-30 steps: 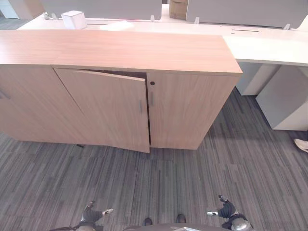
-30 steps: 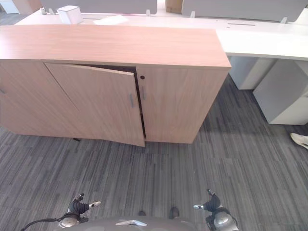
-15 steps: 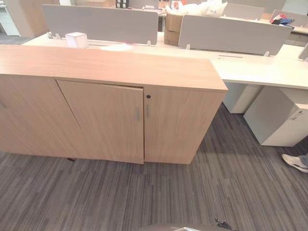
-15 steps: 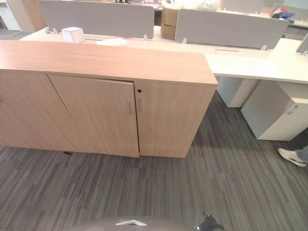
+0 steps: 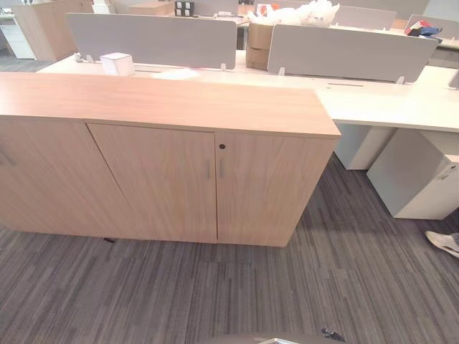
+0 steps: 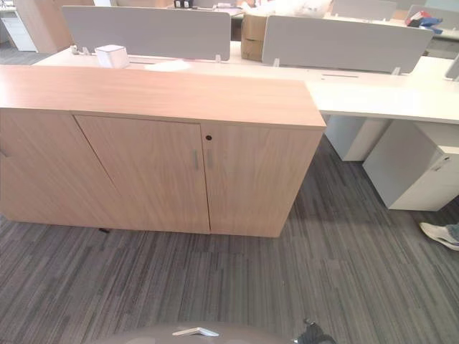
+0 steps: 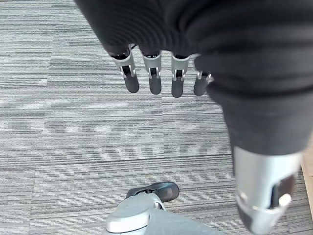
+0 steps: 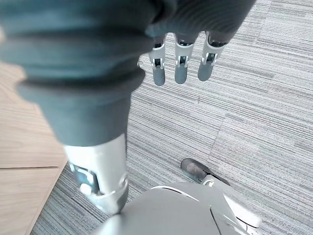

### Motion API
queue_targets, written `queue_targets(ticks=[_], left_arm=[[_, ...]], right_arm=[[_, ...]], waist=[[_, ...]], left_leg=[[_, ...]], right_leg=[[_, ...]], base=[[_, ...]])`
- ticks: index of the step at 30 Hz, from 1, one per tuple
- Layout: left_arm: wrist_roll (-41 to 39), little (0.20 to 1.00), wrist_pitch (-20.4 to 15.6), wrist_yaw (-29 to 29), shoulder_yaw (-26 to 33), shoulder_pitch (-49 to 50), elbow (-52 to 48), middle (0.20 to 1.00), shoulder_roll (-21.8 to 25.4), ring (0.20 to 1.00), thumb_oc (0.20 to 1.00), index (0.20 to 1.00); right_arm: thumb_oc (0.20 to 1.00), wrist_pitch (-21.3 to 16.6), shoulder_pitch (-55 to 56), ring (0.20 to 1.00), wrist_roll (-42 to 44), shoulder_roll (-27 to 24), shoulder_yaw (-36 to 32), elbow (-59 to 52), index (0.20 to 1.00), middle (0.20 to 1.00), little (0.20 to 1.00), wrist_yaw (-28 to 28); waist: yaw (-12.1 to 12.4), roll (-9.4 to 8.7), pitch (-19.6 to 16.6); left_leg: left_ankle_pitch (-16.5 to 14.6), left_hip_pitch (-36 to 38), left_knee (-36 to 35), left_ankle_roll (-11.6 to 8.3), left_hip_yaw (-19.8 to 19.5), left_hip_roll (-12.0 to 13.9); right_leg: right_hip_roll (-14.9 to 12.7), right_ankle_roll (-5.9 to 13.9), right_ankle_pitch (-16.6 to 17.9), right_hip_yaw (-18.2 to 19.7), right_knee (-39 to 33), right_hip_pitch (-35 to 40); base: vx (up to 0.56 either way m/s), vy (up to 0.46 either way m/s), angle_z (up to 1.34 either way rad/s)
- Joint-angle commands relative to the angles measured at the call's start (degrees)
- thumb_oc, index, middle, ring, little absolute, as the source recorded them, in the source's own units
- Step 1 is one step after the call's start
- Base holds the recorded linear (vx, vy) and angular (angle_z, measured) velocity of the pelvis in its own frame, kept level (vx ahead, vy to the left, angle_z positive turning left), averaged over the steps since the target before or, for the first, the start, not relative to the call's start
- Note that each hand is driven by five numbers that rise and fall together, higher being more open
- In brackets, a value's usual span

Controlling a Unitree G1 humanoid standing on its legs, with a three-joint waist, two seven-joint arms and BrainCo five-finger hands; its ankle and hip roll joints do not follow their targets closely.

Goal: Put the empty folder in the office cabinet

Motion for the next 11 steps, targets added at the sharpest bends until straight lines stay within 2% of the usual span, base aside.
queue_targets(ticks=[1,11], left_arm=[[2.32,1.0,-0.3,0.2,-0.48,-4.04,2.87,1.0,-0.14,1.0,1.0,1.0],[2.18,1.0,-0.22,0.38,-0.51,-4.32,2.72,1.0,0.41,1.0,1.0,1.0]], right_arm=[[1.0,0.14,-4.26,1.0,0.63,-1.07,2.65,2.96,1.0,1.0,1.0,0.53],[1.0,0.22,-4.46,1.0,0.13,-1.12,3.17,2.78,1.0,1.0,1.0,0.57]], waist=[[0.22,0.41,0.89],[0.48,0.4,1.12]], left_leg=[[-0.18,-0.54,-0.29,-3.3,1.02,1.36],[-0.12,-0.37,-0.29,-3.38,0.64,1.5]], right_leg=[[-0.17,3.3,-2.72,1.35,0.59,1.79],[-0.08,3.11,-2.9,0.97,0.66,1.91]], base=[[0.0,0.0,0.0],[0.0,-0.006,0.01]])
